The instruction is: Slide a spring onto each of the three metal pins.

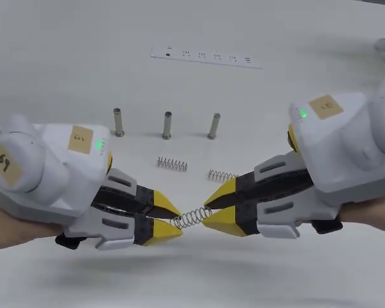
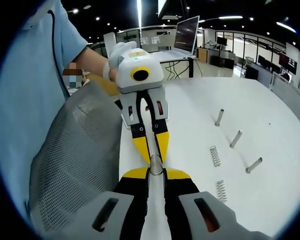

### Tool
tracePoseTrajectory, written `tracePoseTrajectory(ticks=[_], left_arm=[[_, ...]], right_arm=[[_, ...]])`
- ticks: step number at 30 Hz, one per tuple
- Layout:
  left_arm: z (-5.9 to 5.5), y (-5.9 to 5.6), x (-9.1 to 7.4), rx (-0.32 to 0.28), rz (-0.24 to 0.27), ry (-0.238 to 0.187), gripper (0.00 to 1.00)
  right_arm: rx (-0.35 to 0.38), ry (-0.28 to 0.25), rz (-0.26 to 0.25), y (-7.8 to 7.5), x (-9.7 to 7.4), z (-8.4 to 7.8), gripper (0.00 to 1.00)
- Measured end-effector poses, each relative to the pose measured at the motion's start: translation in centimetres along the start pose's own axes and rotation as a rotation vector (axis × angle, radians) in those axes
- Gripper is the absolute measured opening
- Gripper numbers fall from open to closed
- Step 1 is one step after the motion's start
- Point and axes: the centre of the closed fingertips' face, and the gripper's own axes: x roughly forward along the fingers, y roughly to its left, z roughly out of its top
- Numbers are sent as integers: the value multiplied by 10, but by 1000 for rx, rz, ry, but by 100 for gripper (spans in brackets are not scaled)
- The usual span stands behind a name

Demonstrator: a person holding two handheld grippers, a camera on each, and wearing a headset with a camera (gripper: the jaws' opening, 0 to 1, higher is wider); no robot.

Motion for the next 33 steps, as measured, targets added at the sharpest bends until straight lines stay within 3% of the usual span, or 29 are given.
tracePoseTrajectory(ticks=[8,20,22,24,26,33], left_arm=[[-1,-3,2,4,-7,6,2],[-2,-3,3,16,-13,16,1],[-1,-5,3,19,-19,17,1],[-1,-6,4,19,-23,19,1],[-1,-6,5,18,-24,18,1],[1,-7,7,22,-32,19,1]], right_arm=[[-36,11,-3,3,1,7,8],[-62,34,7,4,1,4,9],[-77,38,5,4,1,4,20],[-107,80,-8,2,2,1,27],[-155,97,-1,3,3,1,23],[-185,137,38,6,11,0,16]])
